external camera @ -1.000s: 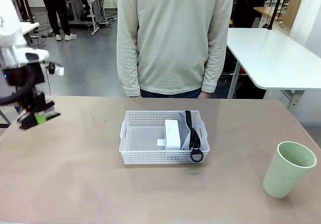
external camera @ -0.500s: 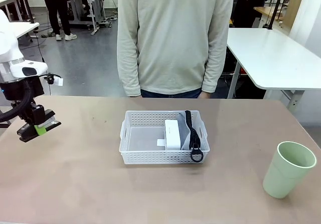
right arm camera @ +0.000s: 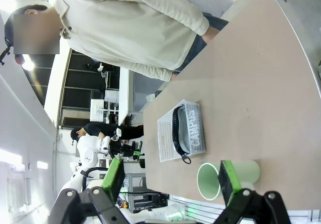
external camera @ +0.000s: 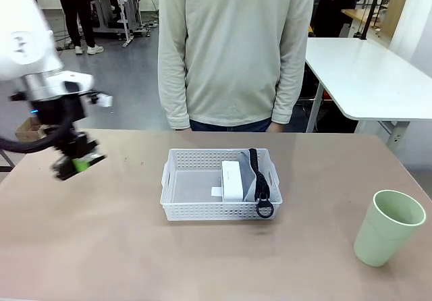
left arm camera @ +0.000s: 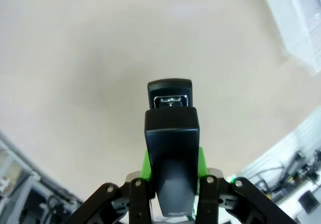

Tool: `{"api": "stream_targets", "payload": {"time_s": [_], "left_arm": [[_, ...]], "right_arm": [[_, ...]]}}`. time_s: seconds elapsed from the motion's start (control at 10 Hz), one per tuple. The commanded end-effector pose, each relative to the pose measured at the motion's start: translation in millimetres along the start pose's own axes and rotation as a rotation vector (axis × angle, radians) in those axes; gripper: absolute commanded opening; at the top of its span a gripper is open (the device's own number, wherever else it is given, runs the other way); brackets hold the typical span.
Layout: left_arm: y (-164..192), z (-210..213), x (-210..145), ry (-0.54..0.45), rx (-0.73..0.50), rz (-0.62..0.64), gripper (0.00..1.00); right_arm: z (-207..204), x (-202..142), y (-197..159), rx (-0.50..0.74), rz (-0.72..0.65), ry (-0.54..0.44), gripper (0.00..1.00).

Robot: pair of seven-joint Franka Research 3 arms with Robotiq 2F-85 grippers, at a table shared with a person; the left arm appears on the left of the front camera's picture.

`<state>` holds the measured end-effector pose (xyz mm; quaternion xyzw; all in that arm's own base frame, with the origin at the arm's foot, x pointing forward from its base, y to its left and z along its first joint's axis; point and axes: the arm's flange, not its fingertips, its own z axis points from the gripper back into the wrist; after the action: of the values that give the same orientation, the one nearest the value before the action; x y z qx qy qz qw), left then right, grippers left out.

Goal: Efficiently arrange items inside the basket to fit them all.
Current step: Pick up the Stapler and place it inside the Organizing basket.

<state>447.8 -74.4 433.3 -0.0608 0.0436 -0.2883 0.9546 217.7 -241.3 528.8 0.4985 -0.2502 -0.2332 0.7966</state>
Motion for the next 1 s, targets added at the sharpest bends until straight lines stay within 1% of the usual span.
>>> {"api": "stream_targets", "payload": {"time_s": [0.0,0.2,0.3,0.4,0.5,0.6,0.7,0.9], "left_arm": [[-82.9,16.6,62.7,-0.077,0.157,-0.096,0.37],[-157.8,16.9,114.5,-0.102,0.212,-0.27,0.37],[-181.2,12.2,127.3,-0.129,0.22,-0.298,0.37],[-202.0,-0.7,137.2,-0.125,0.218,-0.317,0.37],[-221.0,-22.6,142.3,-0.097,0.276,-0.301,0.37],[-230.6,-40.6,143.8,-0.081,0.315,-0.284,0.37],[-234.0,-53.2,146.4,-0.071,0.32,-0.284,0.37],[-237.3,-74.5,150.8,-0.037,0.271,-0.32,0.37]], "right_arm": [[-0.1,1.3,0.6,0.028,0.026,-0.008,1.0],[-0.1,1.3,0.6,0.028,0.026,-0.008,1.0],[-0.1,1.3,0.6,0.028,0.026,-0.008,1.0],[-0.1,1.3,0.6,0.028,0.026,-0.008,1.0],[-0.1,1.3,0.6,0.028,0.026,-0.008,1.0],[-0.1,1.3,0.6,0.028,0.026,-0.008,1.0],[-0.1,1.3,0.6,0.028,0.026,-0.008,1.0],[-0.1,1.3,0.6,0.028,0.026,-0.008,1.0]]}}
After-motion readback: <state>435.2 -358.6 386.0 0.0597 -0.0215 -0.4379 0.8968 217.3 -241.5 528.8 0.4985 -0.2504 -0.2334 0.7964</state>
